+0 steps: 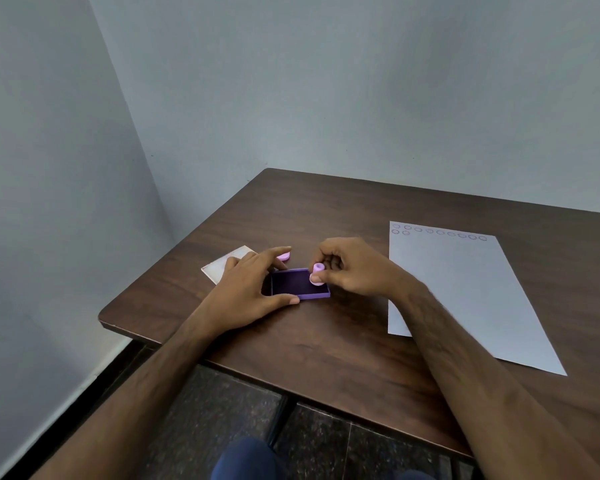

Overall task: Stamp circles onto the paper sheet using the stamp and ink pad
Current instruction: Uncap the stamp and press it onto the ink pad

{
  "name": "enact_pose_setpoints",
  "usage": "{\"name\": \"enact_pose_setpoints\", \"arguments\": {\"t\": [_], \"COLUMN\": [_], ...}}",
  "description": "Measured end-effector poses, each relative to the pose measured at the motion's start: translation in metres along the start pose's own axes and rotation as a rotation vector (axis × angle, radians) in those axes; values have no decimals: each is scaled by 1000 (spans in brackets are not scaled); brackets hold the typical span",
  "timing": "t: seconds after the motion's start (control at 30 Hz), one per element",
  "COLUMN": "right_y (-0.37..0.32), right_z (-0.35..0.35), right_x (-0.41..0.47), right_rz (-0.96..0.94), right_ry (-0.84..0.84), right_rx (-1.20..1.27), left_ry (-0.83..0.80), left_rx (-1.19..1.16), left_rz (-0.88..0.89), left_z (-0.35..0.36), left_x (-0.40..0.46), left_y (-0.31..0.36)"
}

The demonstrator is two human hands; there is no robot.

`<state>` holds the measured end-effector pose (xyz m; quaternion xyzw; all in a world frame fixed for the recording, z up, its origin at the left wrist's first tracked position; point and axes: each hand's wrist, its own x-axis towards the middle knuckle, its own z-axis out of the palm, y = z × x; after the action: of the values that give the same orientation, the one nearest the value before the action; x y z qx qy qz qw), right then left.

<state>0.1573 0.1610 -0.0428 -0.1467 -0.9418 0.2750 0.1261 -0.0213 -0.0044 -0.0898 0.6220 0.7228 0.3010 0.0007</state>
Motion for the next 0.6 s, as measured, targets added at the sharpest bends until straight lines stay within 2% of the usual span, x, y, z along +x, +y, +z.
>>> {"name": "enact_pose_setpoints", "arguments": {"t": [0.13,0.4,0.6], "right_y": [-8,-15,-22], "right_z": [0,9,-5], "right_x": [3,-3,4], "right_rz": [18,73,45], "right_ry": [-21,68,-93], "right_rx": [-55,-47,-134], "left_ry": [-4,-7,-17], "left_rx": [-21,-67,-93], "left_rz": [-24,-29,-30], "left_z": [0,1,-1], "left_x": [2,5,6], "left_y": [-1,-5,-4]}}
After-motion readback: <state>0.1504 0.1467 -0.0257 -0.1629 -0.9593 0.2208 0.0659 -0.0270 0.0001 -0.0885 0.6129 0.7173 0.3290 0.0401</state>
